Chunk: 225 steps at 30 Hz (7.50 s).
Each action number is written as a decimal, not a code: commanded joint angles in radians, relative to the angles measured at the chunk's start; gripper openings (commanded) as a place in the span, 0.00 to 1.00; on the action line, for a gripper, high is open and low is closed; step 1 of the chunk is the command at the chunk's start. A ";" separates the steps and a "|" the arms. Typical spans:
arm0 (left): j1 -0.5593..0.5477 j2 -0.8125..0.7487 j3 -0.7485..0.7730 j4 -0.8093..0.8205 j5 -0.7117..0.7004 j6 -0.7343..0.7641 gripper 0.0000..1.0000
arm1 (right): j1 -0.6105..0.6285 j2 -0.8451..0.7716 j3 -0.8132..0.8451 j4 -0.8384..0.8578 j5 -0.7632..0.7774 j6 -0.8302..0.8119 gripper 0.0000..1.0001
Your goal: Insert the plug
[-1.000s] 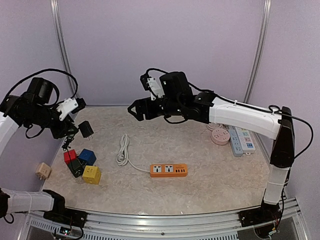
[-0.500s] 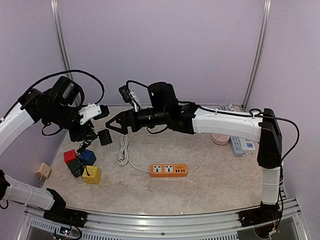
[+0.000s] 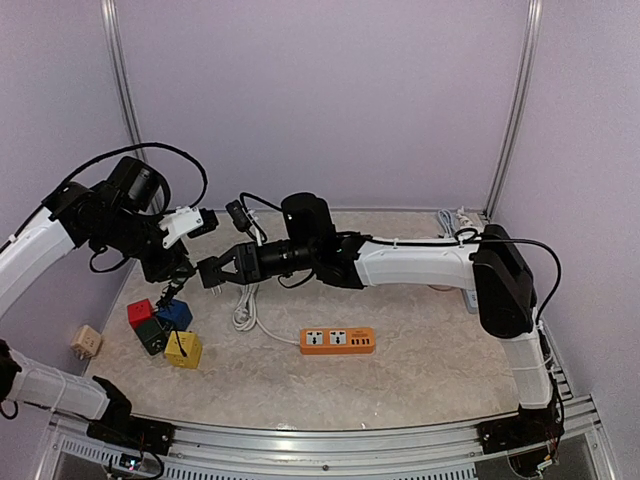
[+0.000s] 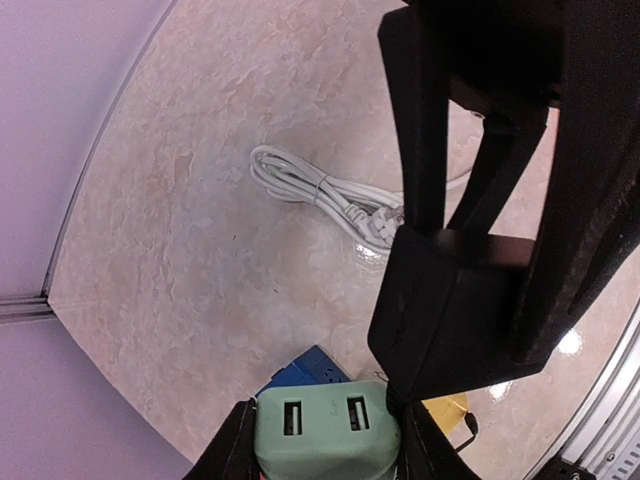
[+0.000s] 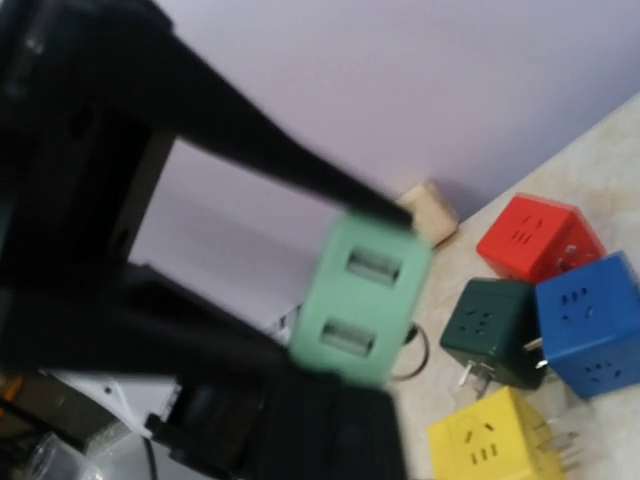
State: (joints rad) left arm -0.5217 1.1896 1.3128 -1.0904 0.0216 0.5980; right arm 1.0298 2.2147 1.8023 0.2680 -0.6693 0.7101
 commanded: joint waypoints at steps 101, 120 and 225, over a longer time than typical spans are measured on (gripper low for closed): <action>-0.056 -0.042 0.211 -0.141 0.305 0.011 0.00 | 0.021 -0.555 -0.312 -0.361 0.254 -0.806 1.00; -0.116 0.032 0.253 0.019 0.010 -0.294 0.00 | 0.177 -0.411 -0.298 -0.205 0.777 -0.557 0.92; 0.286 -0.136 -0.163 0.070 0.154 -0.117 0.99 | 0.009 0.181 0.461 -1.640 0.727 -1.135 0.00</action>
State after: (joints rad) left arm -0.2470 1.0679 1.1595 -1.0252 0.1684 0.4778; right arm 1.0264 2.3726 2.2555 -1.2980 0.0387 -0.4213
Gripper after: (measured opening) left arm 0.987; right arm 0.219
